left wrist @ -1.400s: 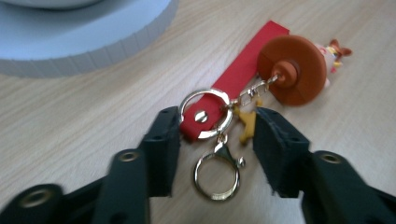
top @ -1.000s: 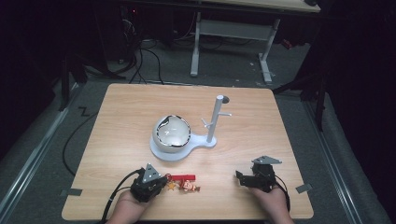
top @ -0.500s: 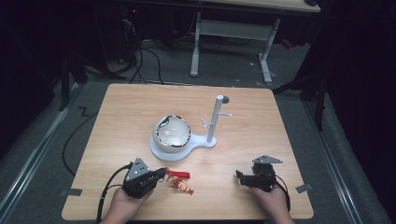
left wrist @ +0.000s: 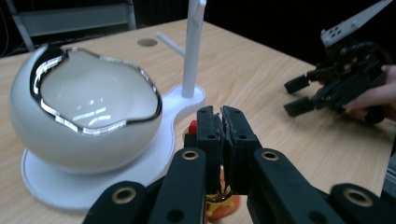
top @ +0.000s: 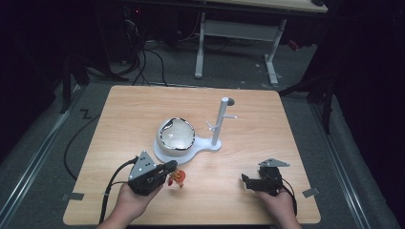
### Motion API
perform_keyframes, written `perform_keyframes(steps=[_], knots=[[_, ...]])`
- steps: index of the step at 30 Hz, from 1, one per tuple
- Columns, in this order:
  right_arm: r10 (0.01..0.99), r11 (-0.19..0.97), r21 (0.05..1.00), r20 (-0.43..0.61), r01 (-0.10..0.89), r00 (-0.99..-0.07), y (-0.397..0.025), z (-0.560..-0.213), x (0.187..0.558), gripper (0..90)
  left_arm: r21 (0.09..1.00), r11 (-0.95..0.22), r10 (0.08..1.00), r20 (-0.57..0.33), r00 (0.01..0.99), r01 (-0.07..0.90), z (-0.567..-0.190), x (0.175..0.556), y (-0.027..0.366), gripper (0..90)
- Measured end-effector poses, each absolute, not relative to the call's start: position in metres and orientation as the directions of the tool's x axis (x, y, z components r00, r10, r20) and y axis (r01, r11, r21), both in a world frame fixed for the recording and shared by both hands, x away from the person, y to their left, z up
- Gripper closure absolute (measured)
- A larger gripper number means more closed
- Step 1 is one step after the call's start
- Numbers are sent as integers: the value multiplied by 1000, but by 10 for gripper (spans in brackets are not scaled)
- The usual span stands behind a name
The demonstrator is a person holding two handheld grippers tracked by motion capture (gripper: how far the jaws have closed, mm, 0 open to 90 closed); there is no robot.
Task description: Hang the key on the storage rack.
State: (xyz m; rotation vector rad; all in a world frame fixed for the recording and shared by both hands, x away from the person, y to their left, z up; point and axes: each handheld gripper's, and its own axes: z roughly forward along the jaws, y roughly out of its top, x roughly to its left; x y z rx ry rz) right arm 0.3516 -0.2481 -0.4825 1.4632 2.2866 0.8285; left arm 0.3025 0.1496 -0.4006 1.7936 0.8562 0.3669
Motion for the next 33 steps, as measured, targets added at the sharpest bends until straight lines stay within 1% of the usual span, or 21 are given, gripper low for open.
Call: perform_keyframes(steps=[8,15,29,33], knots=[[898,315,613,56,725,-437,-248,-482,352,151,926,-161,700,-138,701,343,-377,324,134,868],[897,311,611,65,728,-438,-249,-482,352,151,934,-168,691,-116,714,314,-364,344,106,868],[891,315,613,73,724,-449,-250,-482,351,151,941,-162,703,-101,704,297,-353,382,70,867],[890,314,615,74,724,-449,-251,-482,351,151,941,-150,700,-114,705,302,-350,388,67,868]])
